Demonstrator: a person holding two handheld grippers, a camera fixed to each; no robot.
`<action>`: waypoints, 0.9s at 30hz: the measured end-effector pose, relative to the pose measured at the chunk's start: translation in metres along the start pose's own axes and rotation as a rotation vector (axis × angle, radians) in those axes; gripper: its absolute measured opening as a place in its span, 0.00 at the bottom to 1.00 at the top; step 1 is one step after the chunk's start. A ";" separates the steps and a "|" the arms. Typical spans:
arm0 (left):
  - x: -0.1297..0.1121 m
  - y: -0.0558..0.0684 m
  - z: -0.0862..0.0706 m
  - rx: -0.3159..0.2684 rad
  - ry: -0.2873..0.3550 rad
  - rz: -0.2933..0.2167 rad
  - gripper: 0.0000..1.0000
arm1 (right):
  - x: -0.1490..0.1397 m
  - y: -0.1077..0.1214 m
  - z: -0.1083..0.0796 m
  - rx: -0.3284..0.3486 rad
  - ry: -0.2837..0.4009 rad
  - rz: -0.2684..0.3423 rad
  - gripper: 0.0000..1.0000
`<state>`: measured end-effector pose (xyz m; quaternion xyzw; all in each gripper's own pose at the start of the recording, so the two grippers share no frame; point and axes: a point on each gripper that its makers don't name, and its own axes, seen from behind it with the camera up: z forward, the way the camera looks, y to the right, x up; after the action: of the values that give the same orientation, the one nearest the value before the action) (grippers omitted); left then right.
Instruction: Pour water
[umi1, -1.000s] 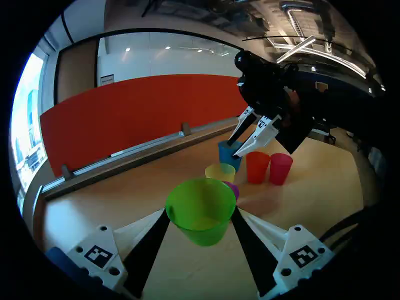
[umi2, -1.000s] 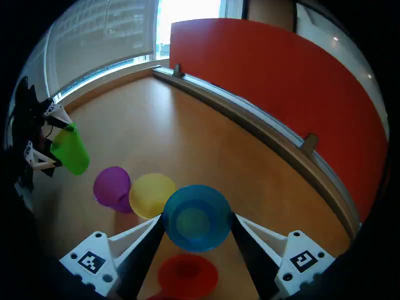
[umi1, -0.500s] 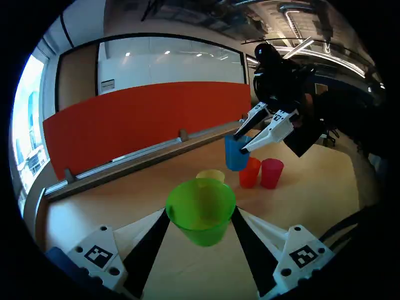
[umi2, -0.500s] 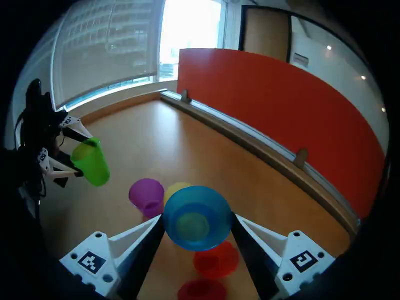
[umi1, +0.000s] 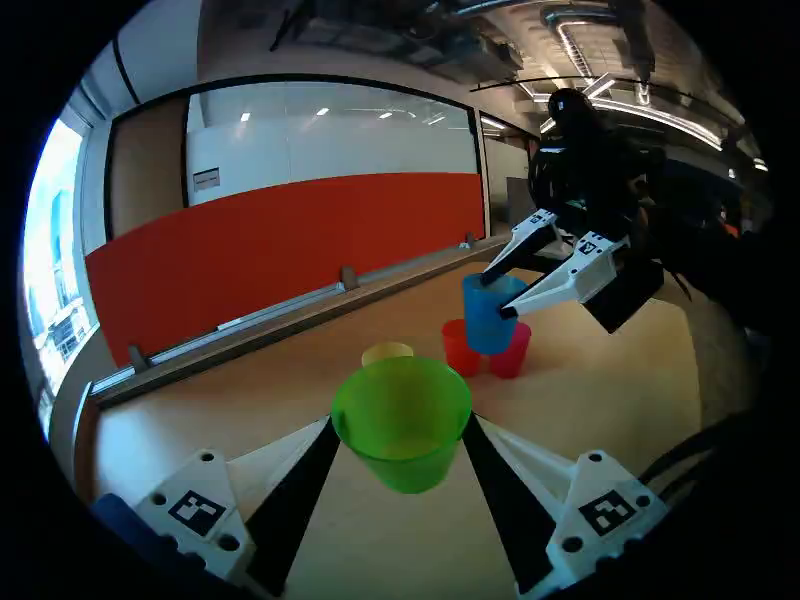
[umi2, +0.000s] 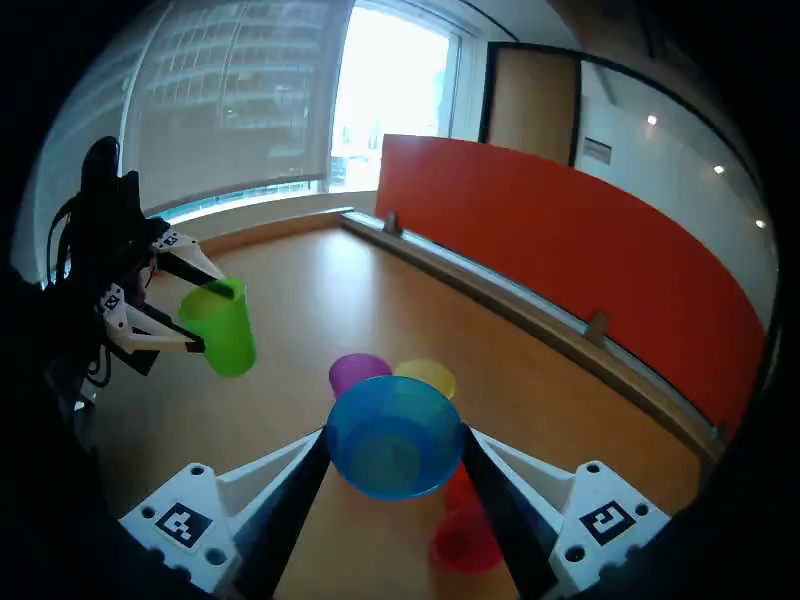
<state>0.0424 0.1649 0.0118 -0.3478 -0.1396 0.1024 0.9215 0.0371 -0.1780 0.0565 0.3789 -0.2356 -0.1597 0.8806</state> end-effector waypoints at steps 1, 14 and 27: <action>0.000 0.002 -0.002 -0.002 -0.001 -0.002 0.87 | 0.000 -0.004 -0.002 -0.001 0.010 0.000 0.93; 0.000 0.015 -0.027 0.001 0.034 -0.031 0.87 | -0.003 -0.055 -0.019 -0.011 0.156 0.032 0.92; -0.001 0.022 -0.044 0.007 0.054 -0.048 0.87 | 0.020 -0.087 -0.026 -0.025 0.316 0.078 0.93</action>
<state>0.0535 0.1540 -0.0352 -0.3439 -0.1227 0.0715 0.9282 0.0587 -0.2291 -0.0181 0.3788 -0.1069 -0.0666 0.9169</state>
